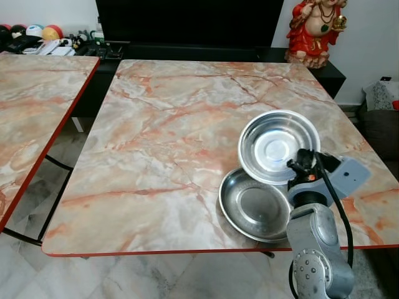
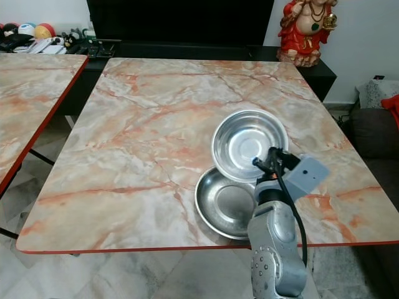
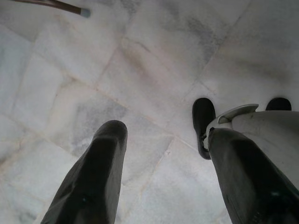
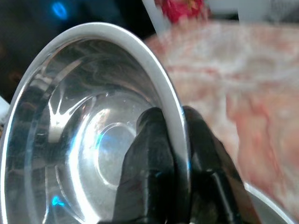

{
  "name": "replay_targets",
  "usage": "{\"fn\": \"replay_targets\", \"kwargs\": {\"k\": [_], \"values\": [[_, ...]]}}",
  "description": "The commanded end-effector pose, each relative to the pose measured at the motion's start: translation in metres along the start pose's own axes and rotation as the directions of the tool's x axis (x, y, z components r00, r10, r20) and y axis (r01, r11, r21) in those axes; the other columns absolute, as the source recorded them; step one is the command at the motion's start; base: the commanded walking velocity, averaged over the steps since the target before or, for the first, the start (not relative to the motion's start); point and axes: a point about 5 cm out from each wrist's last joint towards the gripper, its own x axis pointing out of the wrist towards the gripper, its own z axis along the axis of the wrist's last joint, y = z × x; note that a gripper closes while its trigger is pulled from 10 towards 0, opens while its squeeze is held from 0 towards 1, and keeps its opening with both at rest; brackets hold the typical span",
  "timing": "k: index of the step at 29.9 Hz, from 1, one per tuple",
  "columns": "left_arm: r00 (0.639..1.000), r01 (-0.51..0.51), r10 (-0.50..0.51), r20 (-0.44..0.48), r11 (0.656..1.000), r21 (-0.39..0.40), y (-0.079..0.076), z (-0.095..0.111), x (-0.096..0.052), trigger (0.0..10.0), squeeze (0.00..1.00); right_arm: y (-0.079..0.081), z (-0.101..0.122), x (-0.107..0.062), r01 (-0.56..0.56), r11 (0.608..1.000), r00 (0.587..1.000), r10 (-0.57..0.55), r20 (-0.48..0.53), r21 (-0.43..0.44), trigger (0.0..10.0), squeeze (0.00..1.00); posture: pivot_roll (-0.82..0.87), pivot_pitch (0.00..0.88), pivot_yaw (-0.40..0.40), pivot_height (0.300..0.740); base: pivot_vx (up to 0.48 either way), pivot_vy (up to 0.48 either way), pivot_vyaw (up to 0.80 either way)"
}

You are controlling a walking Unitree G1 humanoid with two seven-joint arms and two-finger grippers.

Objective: Setting the table

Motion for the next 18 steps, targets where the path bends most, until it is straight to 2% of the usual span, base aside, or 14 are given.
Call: {"fn": "replay_targets", "kwargs": {"k": [1,4,7,18], "values": [[0.999,-0.004,0.004,-0.033,1.0,-0.002,0.001,-0.008,-0.002,10.0,0.0,0.004,-0.024,-0.021,0.04,0.997,0.992,-0.032,-0.12,0.068,10.0,0.0,0.05,0.128,-0.063,0.74,0.0,0.0,0.0],[0.999,-0.009,0.008,-0.038,1.0,-0.019,0.002,-0.009,-0.002,10.0,0.0,0.003,-0.023,-0.022,0.057,0.996,0.991,-0.048,-0.128,0.067,10.0,0.0,0.05,0.127,-0.062,0.74,0.0,0.452,0.0],[0.999,-0.004,0.005,-0.033,1.0,0.007,0.002,-0.007,-0.002,10.0,0.0,-0.001,-0.023,-0.022,0.082,0.994,0.989,-0.072,-0.132,0.073,10.0,0.0,0.05,0.124,-0.061,0.74,0.0,0.41,0.0],[0.999,0.001,0.0,-0.035,1.0,0.02,0.002,-0.007,-0.002,10.0,0.0,-0.008,-0.019,-0.023,0.131,0.988,0.979,-0.115,-0.171,0.087,10.0,0.0,0.05,0.116,-0.061,0.74,0.0,0.0,0.0]]}}
